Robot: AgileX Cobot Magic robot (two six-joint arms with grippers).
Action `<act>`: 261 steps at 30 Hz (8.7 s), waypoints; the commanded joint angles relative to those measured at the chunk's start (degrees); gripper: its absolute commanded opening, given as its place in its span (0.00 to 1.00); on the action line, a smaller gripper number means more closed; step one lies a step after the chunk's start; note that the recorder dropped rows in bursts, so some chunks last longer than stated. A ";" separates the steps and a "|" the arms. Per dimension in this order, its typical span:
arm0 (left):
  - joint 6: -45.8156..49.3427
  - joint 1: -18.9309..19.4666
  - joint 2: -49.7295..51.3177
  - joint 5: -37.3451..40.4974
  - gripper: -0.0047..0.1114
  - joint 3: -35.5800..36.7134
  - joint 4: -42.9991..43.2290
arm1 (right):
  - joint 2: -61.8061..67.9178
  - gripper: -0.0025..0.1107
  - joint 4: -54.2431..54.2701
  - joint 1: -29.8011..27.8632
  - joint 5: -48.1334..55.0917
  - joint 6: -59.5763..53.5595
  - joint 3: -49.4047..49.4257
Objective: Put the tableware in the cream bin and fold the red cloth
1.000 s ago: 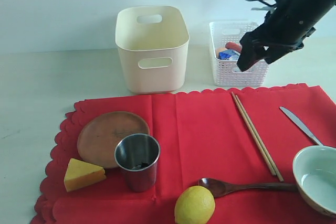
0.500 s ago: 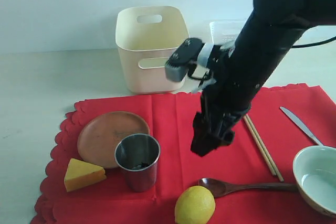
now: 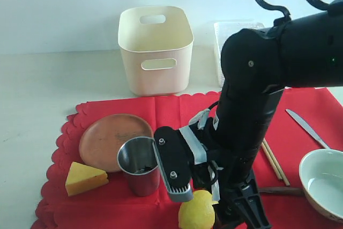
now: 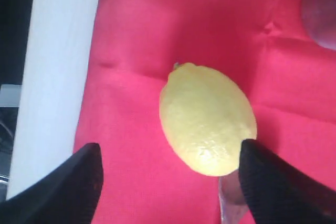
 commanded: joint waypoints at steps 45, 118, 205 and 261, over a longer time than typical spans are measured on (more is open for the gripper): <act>-0.16 -0.38 -0.32 -0.81 0.04 -0.25 -0.13 | -3.60 0.02 -9.01 -19.58 -25.50 35.40 -14.52; -0.16 -0.38 -0.32 -0.81 0.04 -0.25 -0.13 | 7.08 0.86 0.31 -32.15 10.08 56.97 -23.57; -0.16 -0.38 -0.32 -0.81 0.04 -0.25 -0.13 | 39.47 0.17 -4.36 12.53 1.04 33.04 -51.38; -0.16 -0.38 -0.32 -0.81 0.04 -0.25 -0.13 | 34.94 0.06 9.57 -36.90 -32.73 39.33 -48.00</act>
